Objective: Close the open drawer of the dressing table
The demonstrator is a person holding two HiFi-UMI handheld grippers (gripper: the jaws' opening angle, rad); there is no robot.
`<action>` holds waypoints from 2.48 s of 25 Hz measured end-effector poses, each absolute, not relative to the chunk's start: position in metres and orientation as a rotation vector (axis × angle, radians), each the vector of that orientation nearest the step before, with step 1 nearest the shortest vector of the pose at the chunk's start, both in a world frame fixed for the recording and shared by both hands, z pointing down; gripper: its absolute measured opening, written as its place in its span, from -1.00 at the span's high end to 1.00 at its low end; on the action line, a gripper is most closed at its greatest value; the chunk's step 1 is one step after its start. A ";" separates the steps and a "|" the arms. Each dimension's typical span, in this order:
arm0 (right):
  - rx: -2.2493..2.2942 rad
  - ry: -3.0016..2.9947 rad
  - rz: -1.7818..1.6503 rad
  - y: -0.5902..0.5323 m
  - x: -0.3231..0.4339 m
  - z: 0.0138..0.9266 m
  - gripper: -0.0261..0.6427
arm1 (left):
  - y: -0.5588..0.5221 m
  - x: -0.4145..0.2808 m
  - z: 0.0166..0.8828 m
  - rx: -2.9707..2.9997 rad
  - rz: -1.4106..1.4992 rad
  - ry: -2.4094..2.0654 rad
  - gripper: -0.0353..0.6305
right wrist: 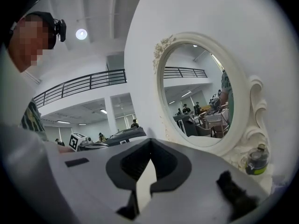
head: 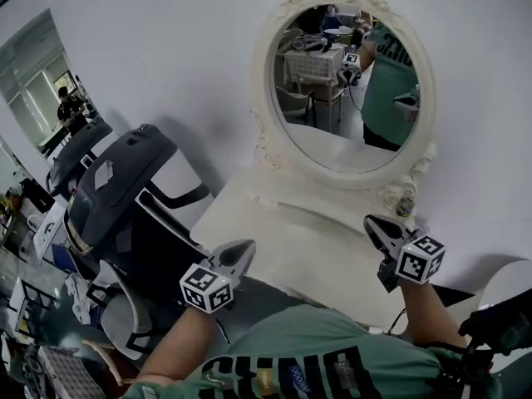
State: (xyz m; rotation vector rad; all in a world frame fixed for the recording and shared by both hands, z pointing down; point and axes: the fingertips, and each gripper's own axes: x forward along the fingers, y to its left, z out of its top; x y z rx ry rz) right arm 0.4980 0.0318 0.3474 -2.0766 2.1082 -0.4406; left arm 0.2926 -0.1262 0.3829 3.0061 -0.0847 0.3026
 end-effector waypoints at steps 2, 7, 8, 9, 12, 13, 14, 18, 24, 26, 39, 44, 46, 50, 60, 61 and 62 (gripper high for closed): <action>-2.064 2.107 -0.434 0.037 0.515 0.348 0.89 | -0.121 0.316 0.374 3.016 0.277 -0.091 0.87; -2.045 2.076 -0.453 0.046 0.537 0.364 0.89 | -0.106 0.367 0.370 3.016 0.318 0.000 0.87; -2.051 2.065 -0.456 0.048 0.539 0.369 0.89 | -0.104 0.375 0.371 3.020 0.333 0.029 0.87; -2.060 2.052 -0.459 0.050 0.543 0.373 0.89 | -0.104 0.383 0.371 3.023 0.340 0.054 0.87; -2.097 2.002 -0.471 0.052 0.555 0.383 0.89 | -0.108 0.405 0.368 3.038 0.338 0.126 0.87; -2.113 1.982 -0.472 0.051 0.557 0.384 0.89 | -0.111 0.412 0.367 3.047 0.339 0.155 0.87; -2.131 1.962 -0.471 0.050 0.558 0.385 0.89 | -0.115 0.417 0.367 3.055 0.341 0.190 0.87; -2.241 1.865 -0.448 0.039 0.557 0.383 0.89 | -0.139 0.436 0.362 3.039 0.302 0.377 0.87; -2.361 1.681 -0.402 -0.008 0.540 0.372 0.89 | -0.188 0.447 0.356 3.028 0.293 0.673 0.87; -2.378 1.645 -0.408 -0.025 0.534 0.368 0.89 | -0.203 0.447 0.354 3.019 0.300 0.743 0.87; -2.412 1.599 -0.466 -0.011 0.547 0.371 0.89 | -0.192 0.461 0.371 2.882 0.259 0.772 0.87; -2.385 1.675 -0.514 -0.011 0.555 0.384 0.89 | -0.175 0.464 0.379 2.867 0.258 0.716 0.87; -2.372 1.702 -0.515 -0.015 0.556 0.385 0.89 | -0.176 0.461 0.381 2.869 0.261 0.690 0.87; -2.367 1.720 -0.506 -0.022 0.558 0.382 0.89 | -0.183 0.456 0.382 2.877 0.253 0.655 0.87; -2.363 1.718 -0.496 -0.037 0.552 0.384 0.89 | -0.205 0.447 0.382 2.887 0.260 0.634 0.87; -2.364 1.714 -0.496 -0.037 0.553 0.383 0.89 | -0.205 0.447 0.381 2.887 0.259 0.640 0.87; -2.365 1.713 -0.496 -0.038 0.553 0.383 0.89 | -0.205 0.447 0.381 2.887 0.260 0.644 0.87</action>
